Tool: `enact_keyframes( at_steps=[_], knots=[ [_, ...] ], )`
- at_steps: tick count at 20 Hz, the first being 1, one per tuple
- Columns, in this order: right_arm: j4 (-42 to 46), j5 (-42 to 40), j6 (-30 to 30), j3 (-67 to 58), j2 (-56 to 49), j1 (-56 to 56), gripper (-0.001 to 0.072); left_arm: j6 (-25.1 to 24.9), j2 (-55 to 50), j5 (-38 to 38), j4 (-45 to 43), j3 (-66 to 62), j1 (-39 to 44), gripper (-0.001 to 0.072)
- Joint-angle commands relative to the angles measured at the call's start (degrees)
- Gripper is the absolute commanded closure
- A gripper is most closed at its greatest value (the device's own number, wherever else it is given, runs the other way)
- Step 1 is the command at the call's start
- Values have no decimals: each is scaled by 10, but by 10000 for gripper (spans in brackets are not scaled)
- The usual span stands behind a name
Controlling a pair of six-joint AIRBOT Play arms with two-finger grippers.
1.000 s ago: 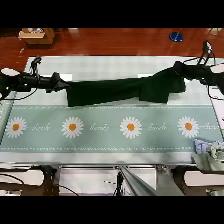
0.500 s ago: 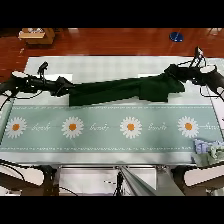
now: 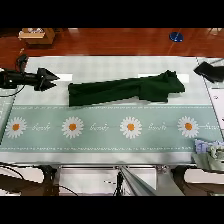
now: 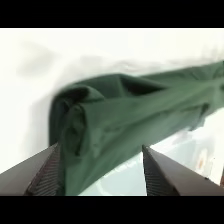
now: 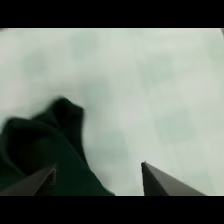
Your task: Fold the shirts.
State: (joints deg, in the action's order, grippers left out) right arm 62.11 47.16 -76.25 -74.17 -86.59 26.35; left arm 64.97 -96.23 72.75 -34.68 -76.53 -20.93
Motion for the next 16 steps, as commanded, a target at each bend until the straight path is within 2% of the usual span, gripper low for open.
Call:
enact_keyframes(
  at_steps=[1, 3, 6, 12, 16],
  knots=[
    [-100, 131, 29, 0, -34, 63, 116, 2, 10, 21, 0, -6, -3, 115],
    [-151, 140, 37, 0, -66, 64, 116, 2, 10, 28, 0, -6, 7, 115],
    [-160, 123, 28, 0, -104, 46, 117, 2, 10, 33, 0, -6, 23, 115],
    [-197, 17, 35, 0, -156, -26, 117, 2, 10, 40, 0, -6, 46, 115],
    [-205, 2, 44, 0, -186, -77, 126, 0, 10, 40, 0, -6, 51, 116]
  ],
)
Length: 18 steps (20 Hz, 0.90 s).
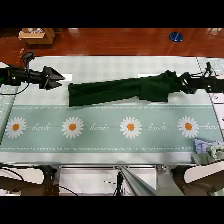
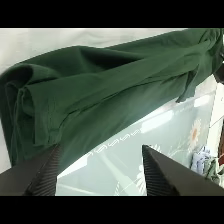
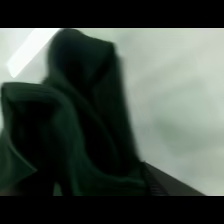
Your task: Fold the shirts.
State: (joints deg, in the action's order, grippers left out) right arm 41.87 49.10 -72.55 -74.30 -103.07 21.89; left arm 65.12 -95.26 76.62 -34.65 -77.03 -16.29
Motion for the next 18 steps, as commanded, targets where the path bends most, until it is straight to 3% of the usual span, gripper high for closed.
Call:
enact_keyframes(
  at_steps=[1, 4, 6, 7, 8, 11, 12, 15, 18],
  knots=[
    [-10, -18, 28, 1, -22, -43, 141, -2, 0, 2, 0, -1, 5, 116],
    [-67, -11, 69, 0, -19, -60, 239, -2, 0, 1, 0, -1, 5, 116],
    [-83, 6, 69, 0, -19, -64, 427, -2, 0, 1, 0, -1, 6, 116],
    [-86, 20, 73, 0, -19, -64, 590, -1, 0, 1, 0, -1, 7, 118],
    [-92, 39, 81, 0, -17, -64, 682, -1, 0, 1, 2, -1, 8, 122],
    [-78, 86, 116, 0, 23, -64, 680, -1, 0, 1, 19, -1, 12, 130],
    [-75, 98, 116, 0, 43, -64, 680, -1, 0, 1, 33, -1, 15, 228],
    [-53, 142, 110, 0, 115, -64, 680, -1, 0, -1, 79, -1, 39, 325],
    [-18, 160, 89, 0, 178, -64, 680, -1, 0, -13, 87, 0, 93, 599]
  ],
)
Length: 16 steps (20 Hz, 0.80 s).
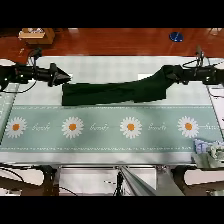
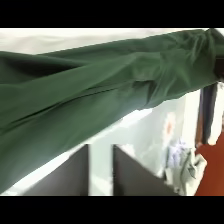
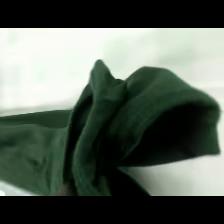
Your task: Fold the shirts.
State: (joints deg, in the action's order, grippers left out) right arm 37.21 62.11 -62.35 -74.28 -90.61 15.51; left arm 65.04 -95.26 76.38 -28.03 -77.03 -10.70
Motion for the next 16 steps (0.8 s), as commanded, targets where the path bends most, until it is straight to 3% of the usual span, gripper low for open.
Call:
enact_keyframes(
  at_steps=[1, 2, 8, 16],
  knots=[
    [38, 35, -19, 0, 69, 0, 680, 0, 0, -22, 21, 0, 62, 628],
    [46, 45, -25, 0, 83, 0, 680, 0, 0, -37, 21, 0, 88, 668],
    [55, 103, -57, 0, 139, 0, 680, 2, -12, -138, 47, 0, 240, 671],
    [100, 113, -103, 0, 186, -52, 680, 2, -75, -165, 68, 0, 368, 671]
  ],
)
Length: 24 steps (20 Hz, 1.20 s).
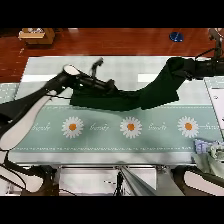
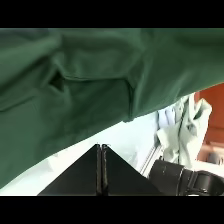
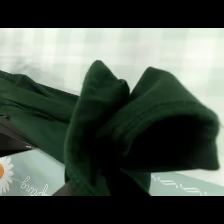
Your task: Fold the shirts.
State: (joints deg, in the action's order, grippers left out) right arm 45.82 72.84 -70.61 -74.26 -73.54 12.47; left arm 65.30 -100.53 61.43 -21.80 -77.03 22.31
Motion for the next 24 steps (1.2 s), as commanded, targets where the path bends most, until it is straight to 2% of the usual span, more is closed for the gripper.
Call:
enact_keyframes(
  at_steps=[1, 7, 11, 12, 15, 17, 19, 22, 24],
  knots=[
    [14, 5, -26, -1, 21, -31, 680, 0, -30, -17, 14, 0, 45, 671],
    [6, 5, -59, -1, 81, -58, 680, 3, -77, -57, 84, 0, 103, 679],
    [13, 17, -80, -1, 146, -58, 680, 16, -102, -142, 158, -1, 158, 679],
    [26, 18, -87, -1, 160, -57, 680, 13, -107, -155, 188, -1, 168, 679],
    [86, 26, -112, -1, 185, -57, 680, -7, -96, -165, 193, 0, 158, 682],
    [105, 48, -115, 0, 182, -58, 680, -8, -67, -167, 170, 1, 124, 682],
    [106, 51, -114, 1, 173, -63, 680, -5, -11, -160, 92, 4, 71, 683],
    [143, 20, -113, 1, 150, -116, 680, 21, 102, -142, -39, 22, -25, 683],
    [156, -12, -113, 1, 120, -166, 680, 25, 184, -111, -95, 34, -100, 683]
  ],
)
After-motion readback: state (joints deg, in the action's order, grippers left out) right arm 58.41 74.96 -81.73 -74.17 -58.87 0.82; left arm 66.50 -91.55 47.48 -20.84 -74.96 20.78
